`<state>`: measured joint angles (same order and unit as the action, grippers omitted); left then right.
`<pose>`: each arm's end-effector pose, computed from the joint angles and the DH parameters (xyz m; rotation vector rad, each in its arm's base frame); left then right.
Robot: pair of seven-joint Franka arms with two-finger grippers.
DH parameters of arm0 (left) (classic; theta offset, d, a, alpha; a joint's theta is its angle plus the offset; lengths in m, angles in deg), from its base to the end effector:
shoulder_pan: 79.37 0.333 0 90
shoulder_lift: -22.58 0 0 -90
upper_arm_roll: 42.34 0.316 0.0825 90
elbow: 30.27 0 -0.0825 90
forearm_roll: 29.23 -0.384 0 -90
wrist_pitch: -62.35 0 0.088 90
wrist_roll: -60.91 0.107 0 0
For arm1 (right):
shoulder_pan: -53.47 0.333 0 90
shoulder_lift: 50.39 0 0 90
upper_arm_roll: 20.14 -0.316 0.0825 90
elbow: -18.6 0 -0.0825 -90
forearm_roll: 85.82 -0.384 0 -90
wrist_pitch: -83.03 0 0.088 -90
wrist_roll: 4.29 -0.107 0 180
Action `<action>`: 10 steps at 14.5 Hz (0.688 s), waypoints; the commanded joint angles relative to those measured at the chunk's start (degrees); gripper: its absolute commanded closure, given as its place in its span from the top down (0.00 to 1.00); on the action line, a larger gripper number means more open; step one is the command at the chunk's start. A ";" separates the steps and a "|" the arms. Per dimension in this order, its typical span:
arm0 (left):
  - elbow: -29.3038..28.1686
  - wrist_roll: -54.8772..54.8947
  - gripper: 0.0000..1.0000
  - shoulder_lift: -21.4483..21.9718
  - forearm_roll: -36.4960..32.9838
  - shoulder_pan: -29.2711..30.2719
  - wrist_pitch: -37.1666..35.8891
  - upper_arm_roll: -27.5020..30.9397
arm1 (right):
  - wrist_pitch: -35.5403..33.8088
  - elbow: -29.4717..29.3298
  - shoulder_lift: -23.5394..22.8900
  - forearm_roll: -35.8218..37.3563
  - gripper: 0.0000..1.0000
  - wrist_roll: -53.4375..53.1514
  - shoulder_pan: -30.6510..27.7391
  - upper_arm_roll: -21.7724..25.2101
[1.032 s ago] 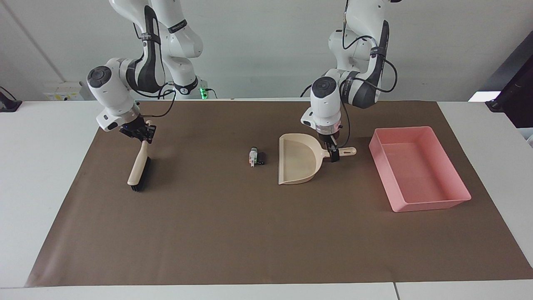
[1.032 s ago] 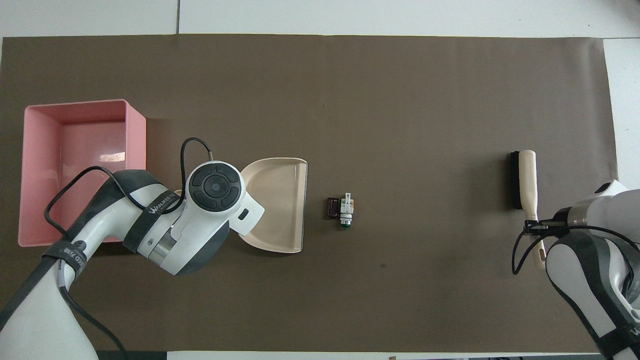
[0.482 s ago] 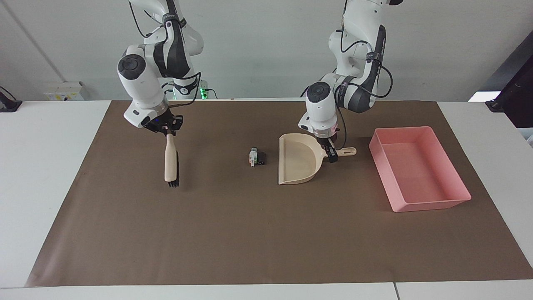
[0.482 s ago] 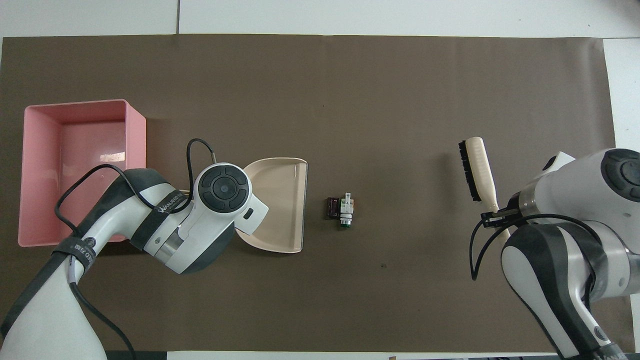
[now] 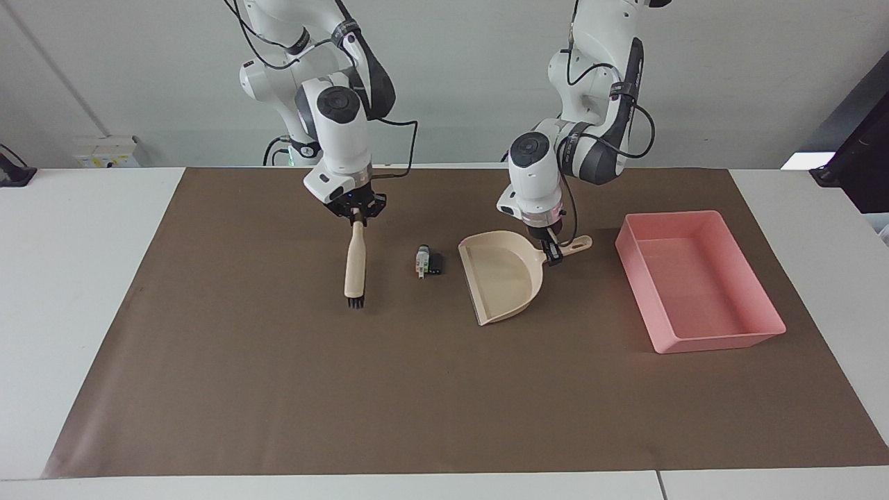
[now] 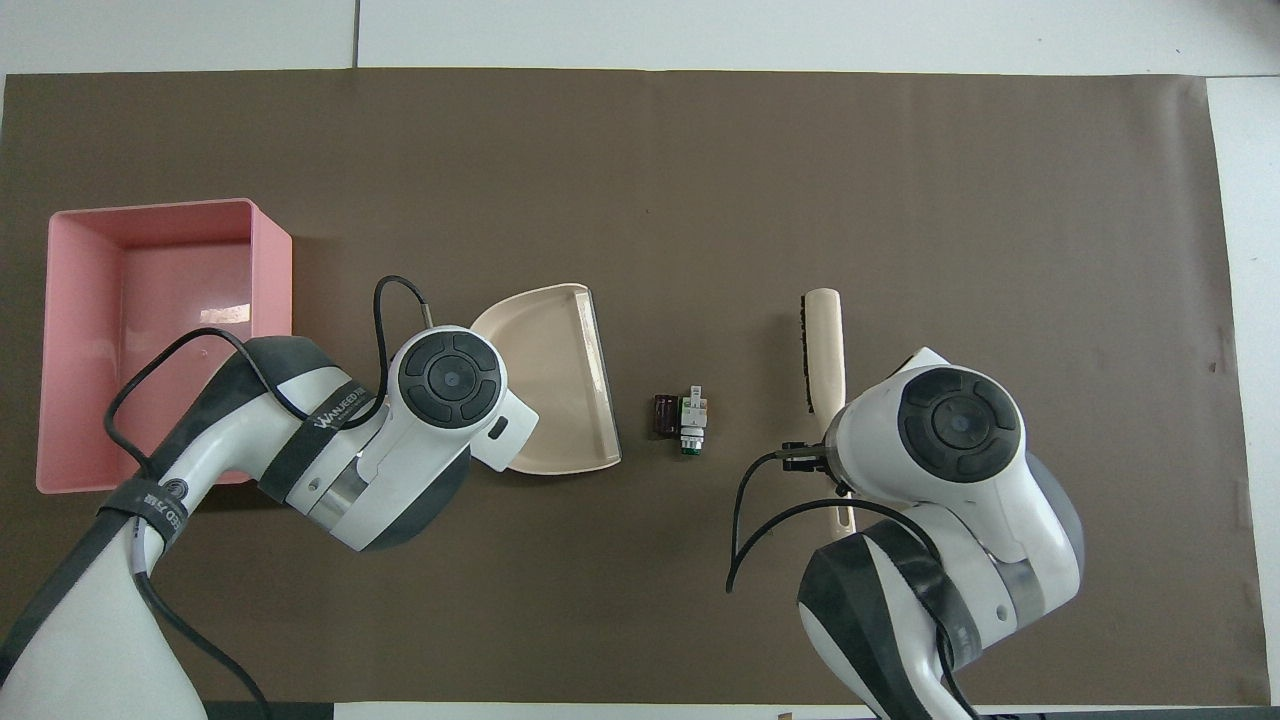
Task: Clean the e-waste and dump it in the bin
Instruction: 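Lift the brush with the right gripper and carry it toward the dustpan, then sweep the metal component into the dustpan with the brush in the right gripper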
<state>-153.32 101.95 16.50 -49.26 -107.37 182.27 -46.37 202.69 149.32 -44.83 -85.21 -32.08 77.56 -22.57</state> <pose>0.4643 -0.2704 0.3427 -2.1186 1.9258 0.2591 0.4389 0.2186 0.3868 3.0836 -0.0260 -0.1227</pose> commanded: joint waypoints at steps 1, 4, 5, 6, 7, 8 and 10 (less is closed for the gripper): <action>2.98 2.01 0.00 0.63 -1.24 -1.18 -6.08 0.68 | -0.92 -5.03 -4.41 -1.23 0.00 -1.73 2.53 0.41; 2.47 4.04 0.00 0.89 -1.24 -2.58 -6.64 0.60 | -1.98 -5.04 -6.17 -1.23 0.00 -1.04 3.06 0.32; 2.12 5.79 0.00 1.07 -1.24 -2.93 -6.46 0.60 | -3.38 -4.96 -6.26 -1.32 0.00 -0.07 4.89 0.06; 2.03 7.81 0.00 1.07 -1.24 -3.02 -6.28 0.60 | -4.87 -4.96 -6.61 -1.32 0.00 0.89 6.74 0.06; 2.03 9.66 0.00 1.07 -1.24 -3.28 -6.02 0.60 | -5.32 -4.96 -6.96 -1.32 0.00 1.34 7.28 0.06; 2.03 11.15 0.00 1.07 -1.24 -3.46 -5.93 0.60 | -5.15 -5.04 -7.23 -1.32 0.00 2.12 7.72 -0.20; 1.85 12.04 0.00 0.98 -1.16 -3.38 -5.32 0.51 | -4.10 -5.92 -10.38 -1.40 0.00 2.92 10.78 -0.38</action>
<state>-150.96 111.91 16.53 -49.52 -110.01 177.08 -46.42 198.74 145.27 -52.13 -85.57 -31.58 86.63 -22.87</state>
